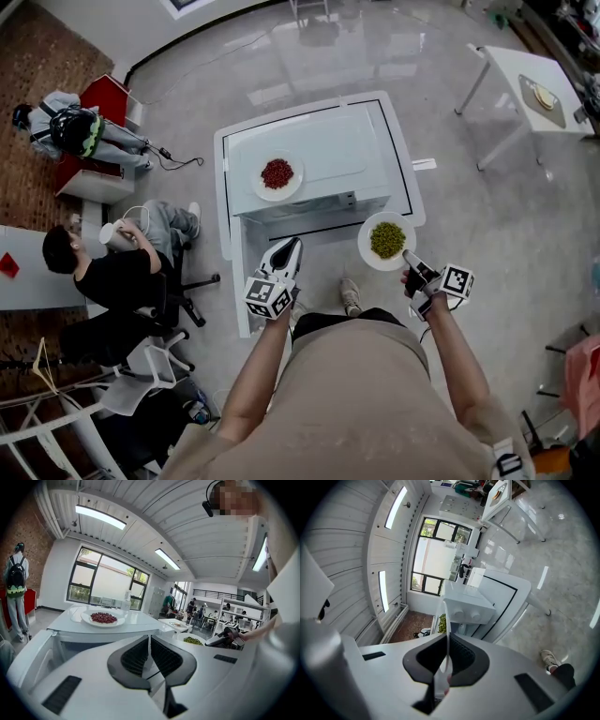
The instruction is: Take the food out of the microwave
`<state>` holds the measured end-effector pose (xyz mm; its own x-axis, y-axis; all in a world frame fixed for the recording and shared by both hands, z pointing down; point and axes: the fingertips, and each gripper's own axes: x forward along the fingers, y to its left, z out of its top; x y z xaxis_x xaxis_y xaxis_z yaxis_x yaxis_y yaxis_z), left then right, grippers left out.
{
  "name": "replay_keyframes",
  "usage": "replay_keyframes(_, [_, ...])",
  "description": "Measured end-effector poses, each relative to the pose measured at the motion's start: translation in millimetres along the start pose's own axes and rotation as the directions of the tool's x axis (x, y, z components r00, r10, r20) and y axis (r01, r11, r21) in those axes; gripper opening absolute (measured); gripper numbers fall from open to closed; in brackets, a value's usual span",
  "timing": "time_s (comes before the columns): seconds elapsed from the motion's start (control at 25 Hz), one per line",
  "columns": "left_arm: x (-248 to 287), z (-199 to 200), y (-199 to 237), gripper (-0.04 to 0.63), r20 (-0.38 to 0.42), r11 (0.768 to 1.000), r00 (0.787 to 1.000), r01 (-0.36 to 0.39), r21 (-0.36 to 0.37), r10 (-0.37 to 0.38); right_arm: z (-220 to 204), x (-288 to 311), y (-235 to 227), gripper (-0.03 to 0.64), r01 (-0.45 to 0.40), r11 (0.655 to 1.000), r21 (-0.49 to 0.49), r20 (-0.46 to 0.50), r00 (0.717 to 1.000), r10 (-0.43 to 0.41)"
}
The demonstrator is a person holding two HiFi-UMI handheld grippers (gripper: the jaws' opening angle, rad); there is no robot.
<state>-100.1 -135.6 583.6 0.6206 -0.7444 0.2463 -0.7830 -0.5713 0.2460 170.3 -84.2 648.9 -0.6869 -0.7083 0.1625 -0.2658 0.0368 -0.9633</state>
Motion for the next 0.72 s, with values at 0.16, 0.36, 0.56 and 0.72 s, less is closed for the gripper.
replay_keyframes(0.16, [1, -25, 4, 0.009, -0.028, 1.0, 1.0, -0.012, -0.012, 0.011, -17, 9, -27, 0.017, -0.004, 1.0, 0.017, -0.03, 1.0, 0.004])
replay_keyframes(0.36, [3, -60, 7, 0.009, -0.091, 1.0, 0.996, -0.006, -0.019, 0.004, -39, 14, -77, 0.017, 0.125, 0.992, 0.03, -0.08, 0.989, -0.122])
replay_keyframes(0.56, [6, -91, 13, 0.009, -0.15, 1.0, 0.989, -0.012, -0.022, 0.009, -57, 30, -96, 0.017, 0.125, 0.988, 0.087, -0.119, 0.986, -0.114])
replay_keyframes(0.72, [7, -112, 14, 0.009, -0.196, 1.0, 0.981, -0.009, -0.015, 0.006, -62, 33, -114, 0.017, 0.145, 0.985, 0.094, -0.122, 0.984, -0.133])
